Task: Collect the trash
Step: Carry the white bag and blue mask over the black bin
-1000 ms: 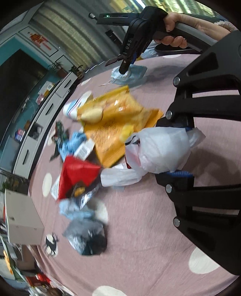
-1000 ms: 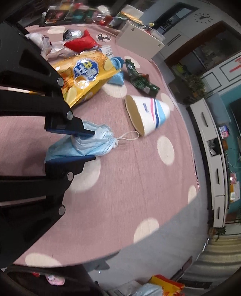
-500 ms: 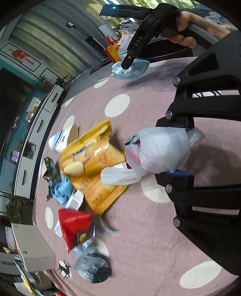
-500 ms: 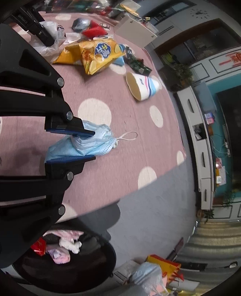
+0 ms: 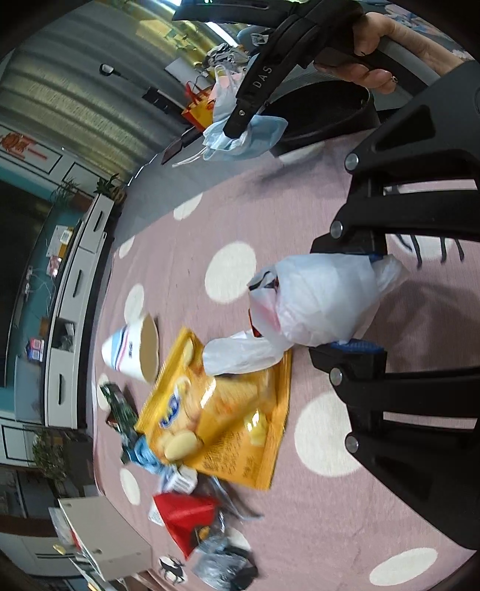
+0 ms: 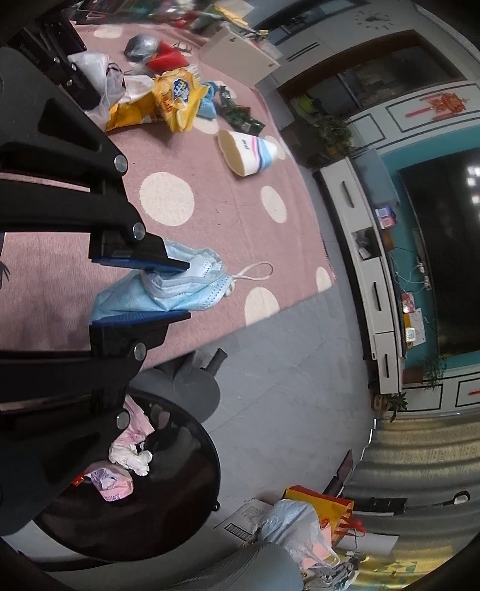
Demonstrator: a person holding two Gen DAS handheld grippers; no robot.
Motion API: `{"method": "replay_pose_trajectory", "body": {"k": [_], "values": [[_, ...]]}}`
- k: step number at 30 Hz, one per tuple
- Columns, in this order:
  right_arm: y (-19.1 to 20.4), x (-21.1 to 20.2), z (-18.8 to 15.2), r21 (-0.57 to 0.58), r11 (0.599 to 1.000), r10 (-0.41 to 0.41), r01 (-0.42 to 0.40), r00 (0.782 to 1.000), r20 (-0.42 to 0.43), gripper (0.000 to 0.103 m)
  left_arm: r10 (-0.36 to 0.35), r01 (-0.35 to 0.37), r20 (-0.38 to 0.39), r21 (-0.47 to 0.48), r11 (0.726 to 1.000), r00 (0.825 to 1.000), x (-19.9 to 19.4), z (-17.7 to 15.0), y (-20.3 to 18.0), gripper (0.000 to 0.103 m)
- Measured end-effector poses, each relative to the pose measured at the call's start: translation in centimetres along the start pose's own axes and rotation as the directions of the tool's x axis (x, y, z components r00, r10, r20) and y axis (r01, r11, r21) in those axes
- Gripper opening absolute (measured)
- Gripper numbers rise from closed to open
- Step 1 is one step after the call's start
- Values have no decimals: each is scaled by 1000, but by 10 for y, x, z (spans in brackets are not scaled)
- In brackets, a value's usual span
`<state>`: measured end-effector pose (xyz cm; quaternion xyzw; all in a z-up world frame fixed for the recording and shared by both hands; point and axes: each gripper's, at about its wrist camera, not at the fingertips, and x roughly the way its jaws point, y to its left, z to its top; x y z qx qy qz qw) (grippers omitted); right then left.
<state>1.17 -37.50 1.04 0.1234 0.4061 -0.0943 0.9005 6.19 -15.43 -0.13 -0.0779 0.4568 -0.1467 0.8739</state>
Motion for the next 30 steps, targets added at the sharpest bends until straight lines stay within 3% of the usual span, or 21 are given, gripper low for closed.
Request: {"method": "replay_pose_trajectory", "body": {"k": [15, 23, 30], "values": [[-61, -44, 13, 152, 988, -56, 38, 992, 114, 21, -86, 83, 12, 152, 985, 996, 9, 7, -94, 32], [-101, -68, 15, 234, 964, -167, 123, 970, 176, 21, -166, 160, 4, 236, 958, 986, 17, 1, -148, 32], [-139, -83, 11, 315, 933, -238, 173, 955, 178, 21, -243, 241, -31, 292, 926, 970, 31, -4, -188, 32]]}}
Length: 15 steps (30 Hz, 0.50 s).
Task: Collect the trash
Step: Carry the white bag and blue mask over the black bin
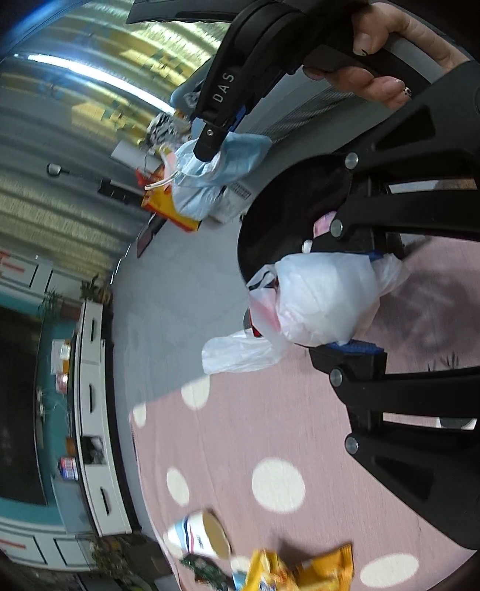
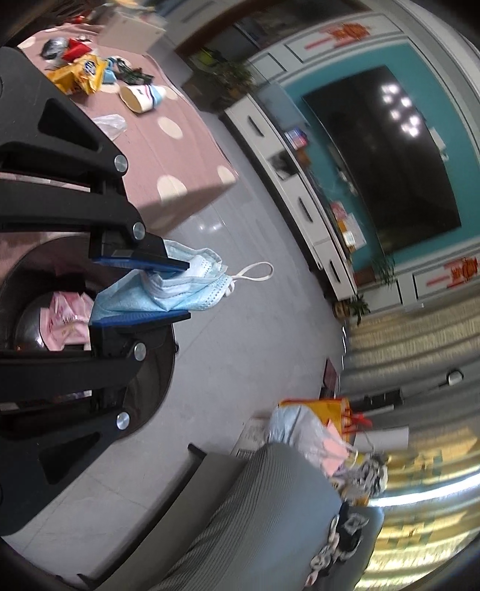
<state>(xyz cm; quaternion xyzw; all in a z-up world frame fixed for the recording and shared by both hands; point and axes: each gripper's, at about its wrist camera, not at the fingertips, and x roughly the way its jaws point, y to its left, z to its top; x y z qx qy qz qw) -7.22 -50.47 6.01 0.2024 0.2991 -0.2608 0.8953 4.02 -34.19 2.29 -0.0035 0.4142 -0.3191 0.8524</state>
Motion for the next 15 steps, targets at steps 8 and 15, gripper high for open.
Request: {"method": "replay_pose_trajectory", "body": {"k": [8, 15], "values": [[-26, 13, 1, 50, 998, -41, 43, 998, -36, 21, -85, 86, -81, 18, 996, 993, 39, -5, -24, 33], [-37, 32, -4, 62, 996, -62, 69, 992, -109, 21, -112, 113, -125, 0, 994, 986, 58, -11, -28, 33]]}}
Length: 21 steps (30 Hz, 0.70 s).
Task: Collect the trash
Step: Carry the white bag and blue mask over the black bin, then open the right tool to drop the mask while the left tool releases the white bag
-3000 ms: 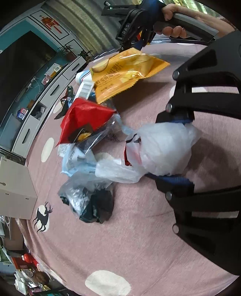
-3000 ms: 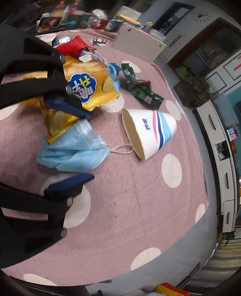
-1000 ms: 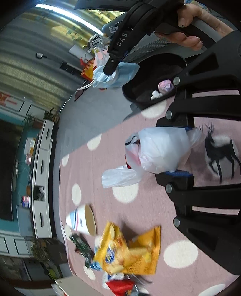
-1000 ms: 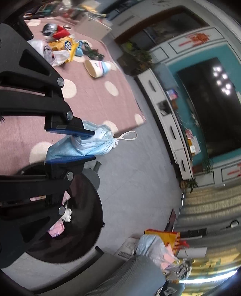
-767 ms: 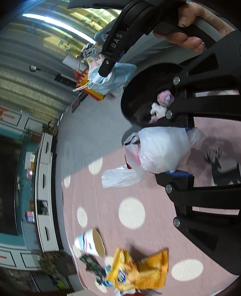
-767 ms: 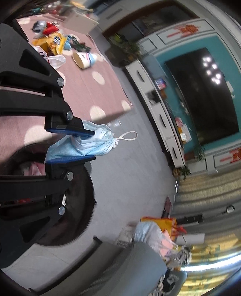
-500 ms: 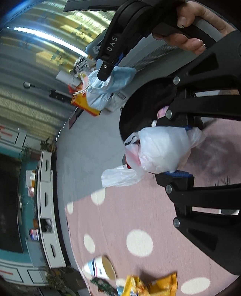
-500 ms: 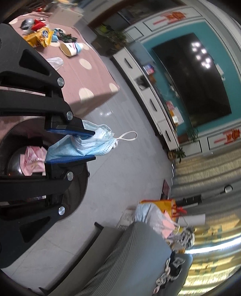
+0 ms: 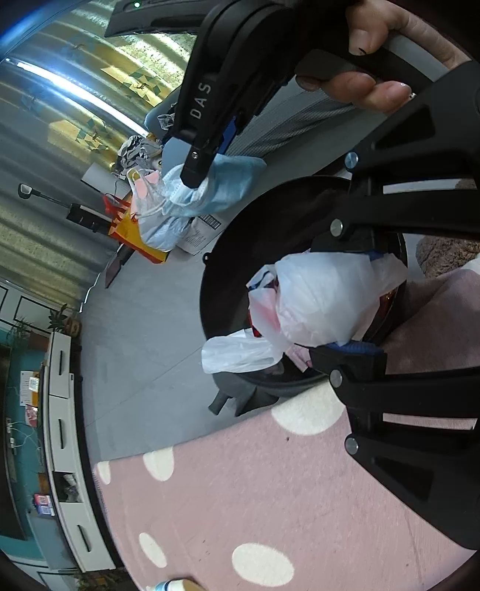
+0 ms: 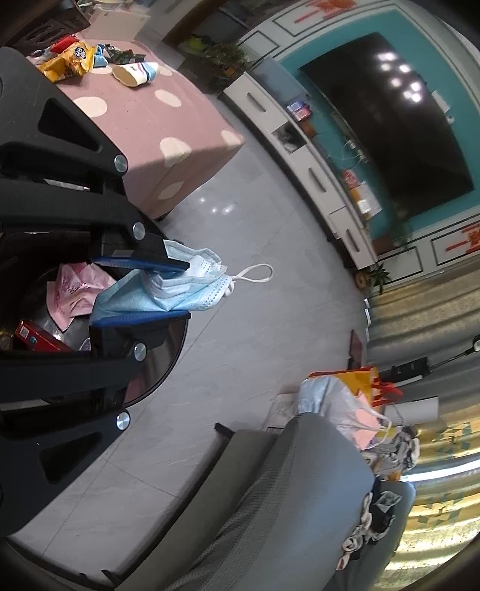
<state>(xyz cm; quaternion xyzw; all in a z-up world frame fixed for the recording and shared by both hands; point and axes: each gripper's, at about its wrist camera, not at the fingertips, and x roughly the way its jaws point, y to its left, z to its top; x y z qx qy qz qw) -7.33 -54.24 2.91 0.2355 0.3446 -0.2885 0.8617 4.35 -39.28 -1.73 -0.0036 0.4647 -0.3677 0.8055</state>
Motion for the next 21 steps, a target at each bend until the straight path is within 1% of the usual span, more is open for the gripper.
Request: {"method": "replay_pose_trajectory", "body": {"k": [7, 14, 18, 21], "values": [[-10, 12, 0, 14, 1000, -17, 17, 999, -42, 21, -19, 19, -32, -18, 1000, 999, 13, -3, 4, 34], [-15, 26, -3, 18, 999, -44, 46, 995, -93, 21, -44, 43, -32, -22, 999, 999, 19, -7, 4, 34], [-16, 36, -4, 16, 998, -54, 56, 991, -123, 21, -44, 43, -41, -27, 999, 998, 25, -7, 2, 34], [-16, 39, -5, 12, 998, -54, 56, 989, -136, 21, -28, 27, -52, -14, 1000, 998, 29, -11, 1, 34]]}}
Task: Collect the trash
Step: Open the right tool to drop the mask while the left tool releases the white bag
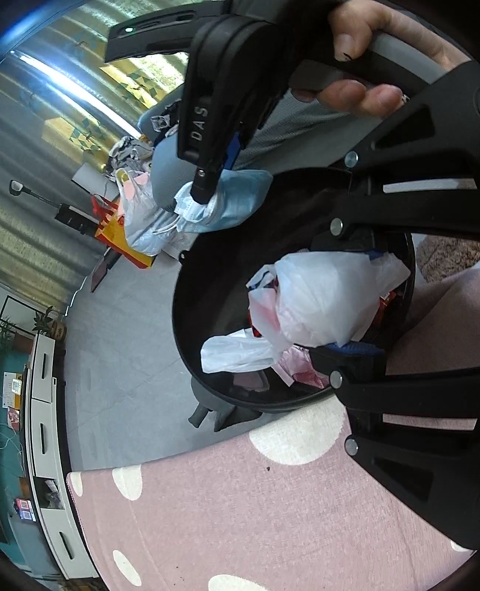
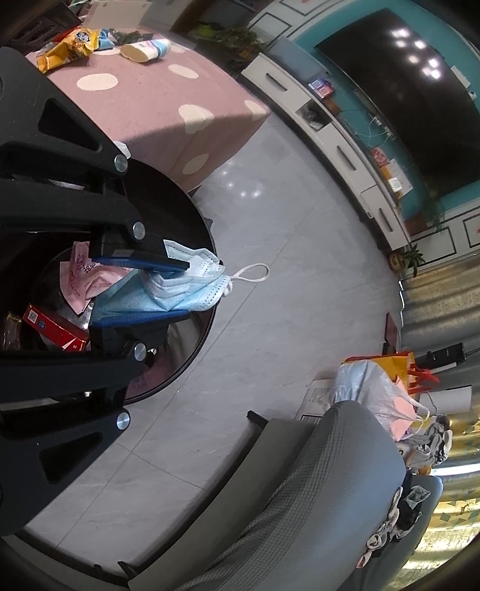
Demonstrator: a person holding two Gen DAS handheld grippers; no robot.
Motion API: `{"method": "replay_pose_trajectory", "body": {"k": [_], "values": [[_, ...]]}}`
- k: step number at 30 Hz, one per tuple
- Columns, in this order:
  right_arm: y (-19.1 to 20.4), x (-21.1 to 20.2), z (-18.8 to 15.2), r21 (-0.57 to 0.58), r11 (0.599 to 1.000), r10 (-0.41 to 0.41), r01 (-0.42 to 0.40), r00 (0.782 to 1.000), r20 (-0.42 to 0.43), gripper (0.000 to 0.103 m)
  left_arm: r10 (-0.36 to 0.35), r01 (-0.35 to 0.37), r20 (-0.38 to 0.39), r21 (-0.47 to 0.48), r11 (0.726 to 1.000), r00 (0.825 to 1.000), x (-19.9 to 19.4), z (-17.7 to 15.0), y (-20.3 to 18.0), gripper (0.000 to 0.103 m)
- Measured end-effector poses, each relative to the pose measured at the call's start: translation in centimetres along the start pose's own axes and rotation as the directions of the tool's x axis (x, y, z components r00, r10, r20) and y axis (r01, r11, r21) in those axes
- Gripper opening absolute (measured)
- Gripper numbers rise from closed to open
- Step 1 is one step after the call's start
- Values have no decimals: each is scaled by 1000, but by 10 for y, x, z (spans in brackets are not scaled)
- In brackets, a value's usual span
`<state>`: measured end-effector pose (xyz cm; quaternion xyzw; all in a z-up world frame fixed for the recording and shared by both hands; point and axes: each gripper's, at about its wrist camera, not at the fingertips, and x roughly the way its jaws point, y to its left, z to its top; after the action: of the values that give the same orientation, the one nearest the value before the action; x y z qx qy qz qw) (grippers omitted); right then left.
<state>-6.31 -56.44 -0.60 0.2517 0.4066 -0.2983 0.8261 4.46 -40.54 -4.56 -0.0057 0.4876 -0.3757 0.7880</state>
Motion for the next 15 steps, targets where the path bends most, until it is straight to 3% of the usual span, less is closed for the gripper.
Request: {"method": "replay_pose_trajectory", "body": {"k": [15], "values": [[2, 5, -2, -11, 1000, -6, 6, 1000, -21, 22, -9, 8, -27, -17, 1000, 1000, 12, -5, 2, 34]]}}
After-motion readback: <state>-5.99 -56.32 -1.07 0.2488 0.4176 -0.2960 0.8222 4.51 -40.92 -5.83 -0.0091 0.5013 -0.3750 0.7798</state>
